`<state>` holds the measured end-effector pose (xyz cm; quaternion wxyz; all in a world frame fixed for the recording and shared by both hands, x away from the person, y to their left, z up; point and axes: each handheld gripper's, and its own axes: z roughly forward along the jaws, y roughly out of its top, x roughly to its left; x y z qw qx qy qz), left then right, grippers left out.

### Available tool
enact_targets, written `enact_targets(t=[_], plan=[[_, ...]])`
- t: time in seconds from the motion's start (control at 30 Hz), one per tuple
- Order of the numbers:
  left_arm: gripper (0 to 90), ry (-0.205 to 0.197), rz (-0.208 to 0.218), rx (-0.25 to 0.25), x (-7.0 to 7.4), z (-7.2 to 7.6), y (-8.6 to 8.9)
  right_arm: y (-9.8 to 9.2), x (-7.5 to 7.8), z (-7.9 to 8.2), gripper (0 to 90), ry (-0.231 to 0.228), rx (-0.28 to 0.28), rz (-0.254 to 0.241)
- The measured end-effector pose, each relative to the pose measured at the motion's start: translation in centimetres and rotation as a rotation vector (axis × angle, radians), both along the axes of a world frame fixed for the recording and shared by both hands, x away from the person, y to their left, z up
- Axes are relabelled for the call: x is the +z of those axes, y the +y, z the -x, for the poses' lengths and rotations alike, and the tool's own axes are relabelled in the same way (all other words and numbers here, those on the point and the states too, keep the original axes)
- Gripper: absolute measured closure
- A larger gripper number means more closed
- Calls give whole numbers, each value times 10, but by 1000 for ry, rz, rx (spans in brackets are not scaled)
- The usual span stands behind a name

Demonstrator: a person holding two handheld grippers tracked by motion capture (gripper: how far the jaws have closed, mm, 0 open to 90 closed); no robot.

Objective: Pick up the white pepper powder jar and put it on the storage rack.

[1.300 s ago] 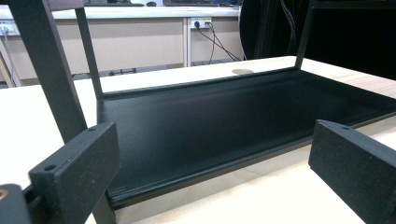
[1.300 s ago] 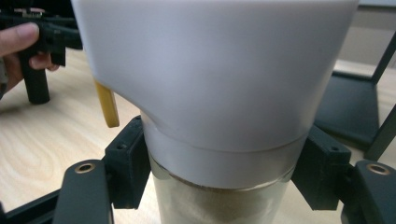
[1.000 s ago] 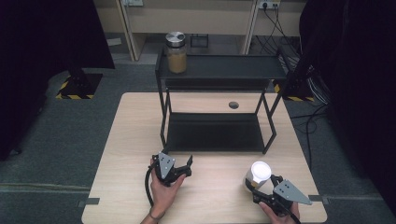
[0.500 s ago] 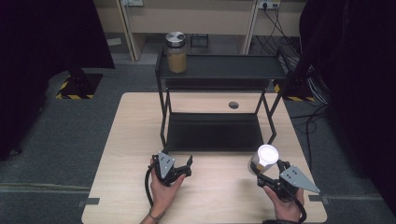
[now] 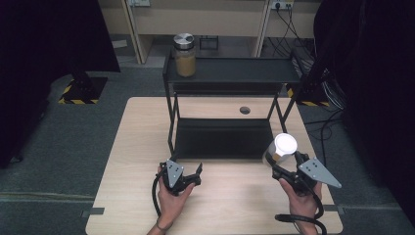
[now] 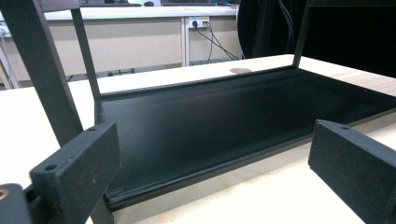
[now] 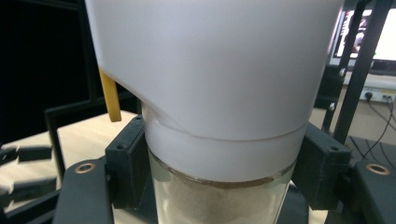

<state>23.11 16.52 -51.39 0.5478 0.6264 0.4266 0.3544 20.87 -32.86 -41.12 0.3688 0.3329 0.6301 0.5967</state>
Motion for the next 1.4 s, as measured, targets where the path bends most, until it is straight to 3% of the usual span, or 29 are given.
enact_targets(t=[0.57, 1.4], plan=[[17, 8, 7, -1, 1, -1, 1, 3, 40, -24, 309, -66, -23, -16], [17, 10, 11, -3, 1, -1, 2, 13, 78, -44, 309, -135, -30, -27]])
